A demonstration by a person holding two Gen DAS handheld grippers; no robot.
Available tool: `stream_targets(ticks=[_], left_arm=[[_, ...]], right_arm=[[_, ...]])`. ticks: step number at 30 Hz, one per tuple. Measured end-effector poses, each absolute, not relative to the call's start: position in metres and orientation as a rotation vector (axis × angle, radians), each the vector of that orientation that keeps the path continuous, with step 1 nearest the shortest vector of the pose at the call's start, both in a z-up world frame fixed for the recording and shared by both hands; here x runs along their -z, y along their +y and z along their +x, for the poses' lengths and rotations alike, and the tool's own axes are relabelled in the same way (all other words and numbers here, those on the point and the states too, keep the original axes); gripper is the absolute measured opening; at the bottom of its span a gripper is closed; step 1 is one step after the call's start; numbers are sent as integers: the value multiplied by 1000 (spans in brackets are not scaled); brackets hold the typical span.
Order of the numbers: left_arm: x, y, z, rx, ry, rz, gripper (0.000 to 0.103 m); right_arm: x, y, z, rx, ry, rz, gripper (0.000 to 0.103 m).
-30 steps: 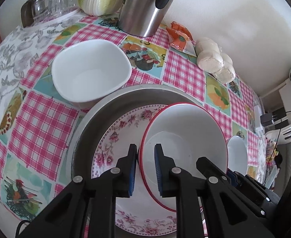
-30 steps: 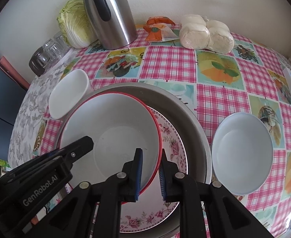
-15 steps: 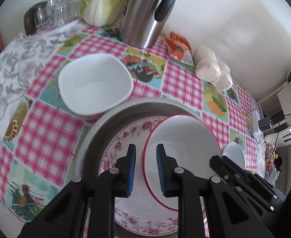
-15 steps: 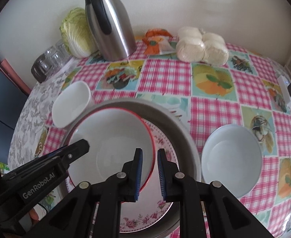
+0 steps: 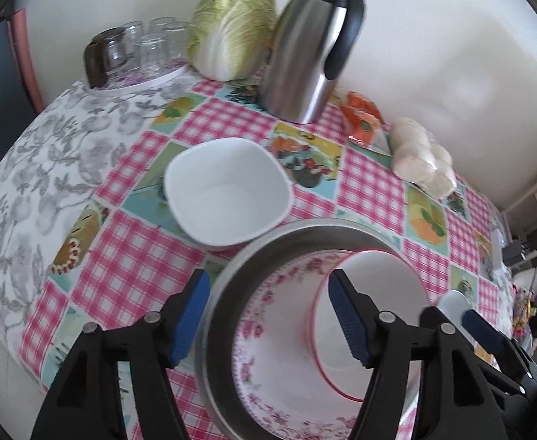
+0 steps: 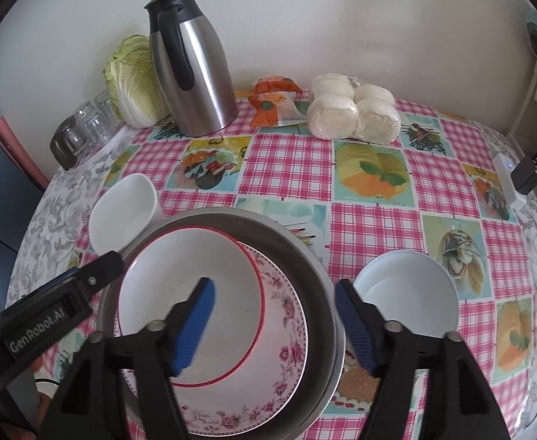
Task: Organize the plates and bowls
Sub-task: 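Move the right tool to the white square bowl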
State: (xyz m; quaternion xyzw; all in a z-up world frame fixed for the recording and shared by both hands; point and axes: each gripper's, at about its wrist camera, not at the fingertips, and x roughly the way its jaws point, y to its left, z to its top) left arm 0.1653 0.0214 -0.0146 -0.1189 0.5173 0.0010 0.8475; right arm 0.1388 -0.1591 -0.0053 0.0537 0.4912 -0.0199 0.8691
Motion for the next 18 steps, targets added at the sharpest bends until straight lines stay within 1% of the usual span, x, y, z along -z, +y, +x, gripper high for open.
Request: stream_targets(ticks=[1,2,6,10,15,16,17,18], left_arm=[[16,23,166,-14,1094,-252,80],[17,25,166,-23,1095,-254,82],[17,28,166,-46,1091,-249,82],[17,30,166,-63,1083,-232,82],[18,32,168,-75,1082,-228,83],[18,32,168,-82,1081,-225,85],[18,33,168,-90,1078,-222,93],[18,34,168,-96,1072,-221,95]], right_arm=[[5,-159,139,46,1028,111,77],[6,-160,139,50,1030,109,78],[8,-160,139,62,1032,102,86],[9,-161,140,68,1034,103,90],[9,-161,139,72,1030,108,100],[8,-161,139,74,1028,108,101],[8,-161,139,75,1025,110,103],[8,-161,138,76,1022,114,103]])
